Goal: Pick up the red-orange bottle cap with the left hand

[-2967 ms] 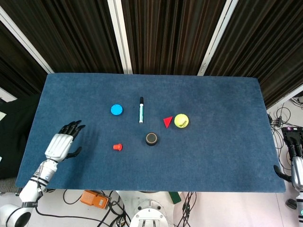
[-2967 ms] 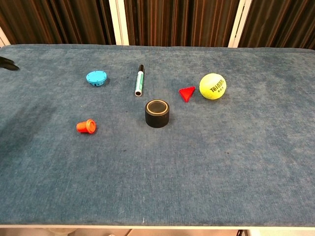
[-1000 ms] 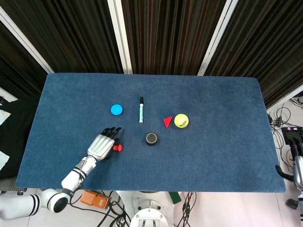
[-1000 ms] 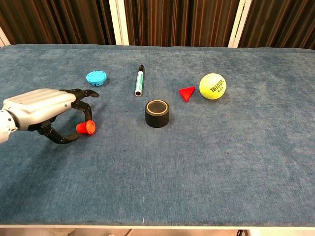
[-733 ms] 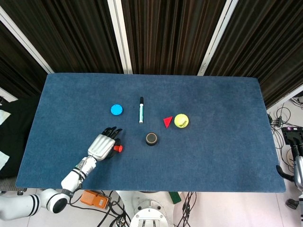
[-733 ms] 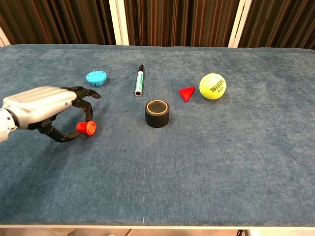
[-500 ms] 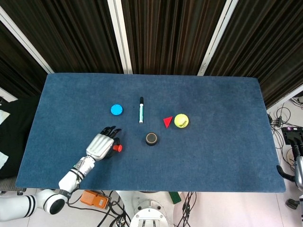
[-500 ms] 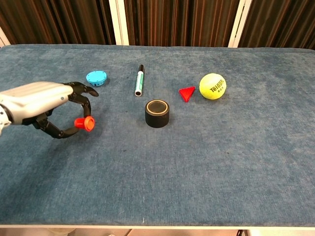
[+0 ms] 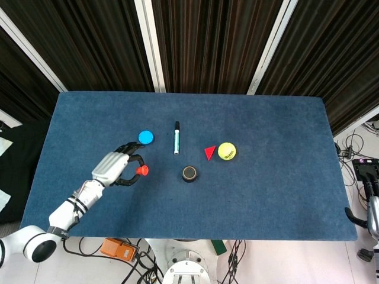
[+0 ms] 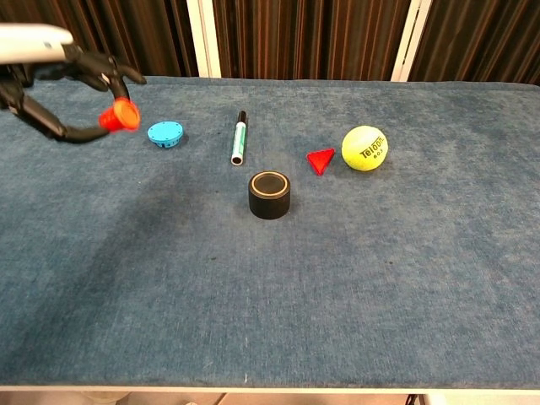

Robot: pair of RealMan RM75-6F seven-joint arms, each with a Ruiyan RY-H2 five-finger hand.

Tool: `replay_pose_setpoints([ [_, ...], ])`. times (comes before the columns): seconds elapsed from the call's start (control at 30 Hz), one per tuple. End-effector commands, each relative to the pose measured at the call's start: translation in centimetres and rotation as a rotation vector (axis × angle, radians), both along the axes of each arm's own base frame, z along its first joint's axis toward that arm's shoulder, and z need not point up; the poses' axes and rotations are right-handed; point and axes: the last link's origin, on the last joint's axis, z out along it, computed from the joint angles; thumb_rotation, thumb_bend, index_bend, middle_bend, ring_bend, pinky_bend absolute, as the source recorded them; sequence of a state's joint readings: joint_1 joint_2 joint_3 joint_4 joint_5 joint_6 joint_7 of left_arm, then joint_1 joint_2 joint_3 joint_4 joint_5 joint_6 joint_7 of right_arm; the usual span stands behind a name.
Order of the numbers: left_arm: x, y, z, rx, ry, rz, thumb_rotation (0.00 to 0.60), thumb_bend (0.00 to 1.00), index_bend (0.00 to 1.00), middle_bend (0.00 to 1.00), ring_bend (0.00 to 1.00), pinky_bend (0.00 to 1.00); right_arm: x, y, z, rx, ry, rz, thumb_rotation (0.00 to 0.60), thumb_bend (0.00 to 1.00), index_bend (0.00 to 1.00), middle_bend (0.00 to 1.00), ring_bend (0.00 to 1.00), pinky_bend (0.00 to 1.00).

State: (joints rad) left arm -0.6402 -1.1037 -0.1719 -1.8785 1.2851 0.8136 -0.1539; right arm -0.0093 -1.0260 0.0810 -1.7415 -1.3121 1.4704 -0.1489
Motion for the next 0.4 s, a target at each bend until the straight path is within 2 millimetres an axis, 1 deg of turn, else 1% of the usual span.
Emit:
replay_pose_setpoints([
  [0.03, 3.4, 0.6, 5.0, -0.116, -0.204, 0.045, 0.600, 0.49, 0.55, 0.11, 0.00, 0.11, 0.0, 0.0, -0.1, 0.002, 0.003, 0.002, 0.600, 0.40, 0.17, 0.13, 0.06, 0.00],
  [0.17, 4.4, 0.5, 7.3, -0.155, -0.295, 0.034, 0.600, 0.49, 0.55, 0.11, 0.00, 0.11, 0.1, 0.0, -0.1, -0.001, 0.004, 0.004, 0.600, 0.40, 0.17, 0.13, 0.06, 0.00],
  [0.3, 4.8, 0.2, 9.2, -0.156, -0.304, -0.004, 0.600, 0.49, 0.55, 0.11, 0.00, 0.11, 0.2, 0.2, -0.3, -0.002, 0.008, 0.003, 0.600, 0.40, 0.17, 0.13, 0.06, 0.00],
  [0.4, 4.9, -0.3, 10.1, -0.155, -0.302, -0.019, 0.600, 0.49, 0.55, 0.11, 0.00, 0.10, 0.3, 0.1, -0.3, -0.001, 0.012, 0.012, 0.600, 0.40, 0.17, 0.13, 0.06, 0.00],
])
